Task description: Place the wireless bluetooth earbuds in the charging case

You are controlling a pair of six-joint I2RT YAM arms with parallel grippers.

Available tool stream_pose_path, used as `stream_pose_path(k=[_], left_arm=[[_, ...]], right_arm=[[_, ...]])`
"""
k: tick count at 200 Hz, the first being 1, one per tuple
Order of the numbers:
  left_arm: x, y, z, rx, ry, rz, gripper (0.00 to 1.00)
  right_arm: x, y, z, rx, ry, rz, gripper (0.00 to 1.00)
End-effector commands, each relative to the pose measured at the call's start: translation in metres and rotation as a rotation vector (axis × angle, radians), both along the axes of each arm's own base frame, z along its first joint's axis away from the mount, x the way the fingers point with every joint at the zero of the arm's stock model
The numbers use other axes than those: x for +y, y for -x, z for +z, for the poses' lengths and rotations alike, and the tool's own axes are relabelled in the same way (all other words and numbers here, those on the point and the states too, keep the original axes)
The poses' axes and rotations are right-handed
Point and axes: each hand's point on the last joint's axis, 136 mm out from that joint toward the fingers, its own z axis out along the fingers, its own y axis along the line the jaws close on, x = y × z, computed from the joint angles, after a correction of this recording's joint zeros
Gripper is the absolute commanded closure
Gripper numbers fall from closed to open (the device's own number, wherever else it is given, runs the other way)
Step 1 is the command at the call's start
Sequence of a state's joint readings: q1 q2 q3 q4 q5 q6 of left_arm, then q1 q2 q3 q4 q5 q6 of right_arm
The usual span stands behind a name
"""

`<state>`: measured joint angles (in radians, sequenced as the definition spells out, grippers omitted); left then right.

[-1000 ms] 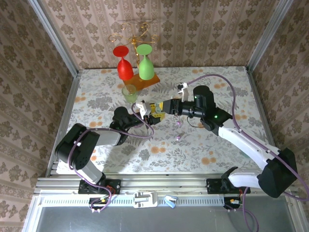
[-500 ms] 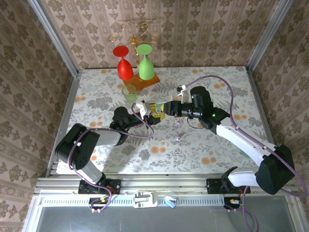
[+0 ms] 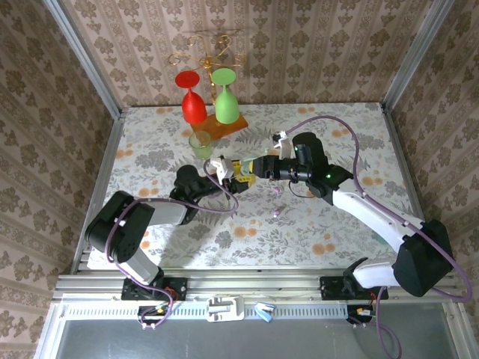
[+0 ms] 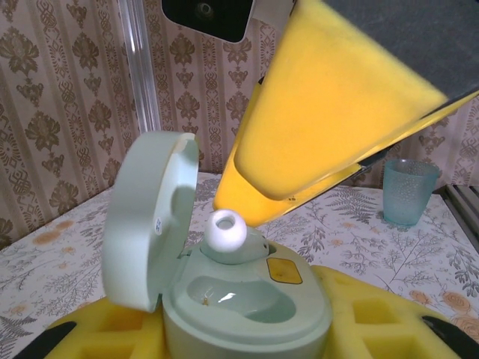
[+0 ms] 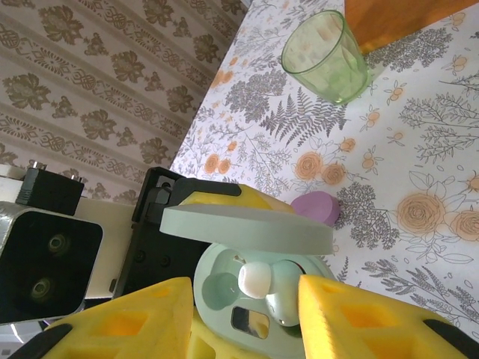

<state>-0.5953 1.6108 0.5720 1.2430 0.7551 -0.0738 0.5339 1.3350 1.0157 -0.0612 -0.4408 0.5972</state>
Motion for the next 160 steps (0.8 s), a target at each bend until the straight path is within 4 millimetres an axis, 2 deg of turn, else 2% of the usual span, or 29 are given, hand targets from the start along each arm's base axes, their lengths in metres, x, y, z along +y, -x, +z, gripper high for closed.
stream_pose_path(k=[1, 65, 112, 160], left_arm=[[0.0, 0.009, 0.025, -0.081, 0.046, -0.03, 0.74], [0.0, 0.007, 0.022, -0.078, 0.043, -0.015, 0.74], [0.001, 0.007, 0.025, -0.088, 0.046, -0.014, 0.74], [-0.003, 0.004, 0.022, -0.078, 0.042, -0.019, 0.74]], right_arm=[[0.007, -0.002, 0.011, -0.028, -0.011, 0.034, 0.59], [0.016, 0.008, 0.021, -0.055, -0.023, 0.093, 0.58], [0.007, 0.002, 0.008, -0.038, 0.066, 0.038, 0.66], [0.001, -0.004, -0.001, -0.049, 0.152, 0.005, 0.64]])
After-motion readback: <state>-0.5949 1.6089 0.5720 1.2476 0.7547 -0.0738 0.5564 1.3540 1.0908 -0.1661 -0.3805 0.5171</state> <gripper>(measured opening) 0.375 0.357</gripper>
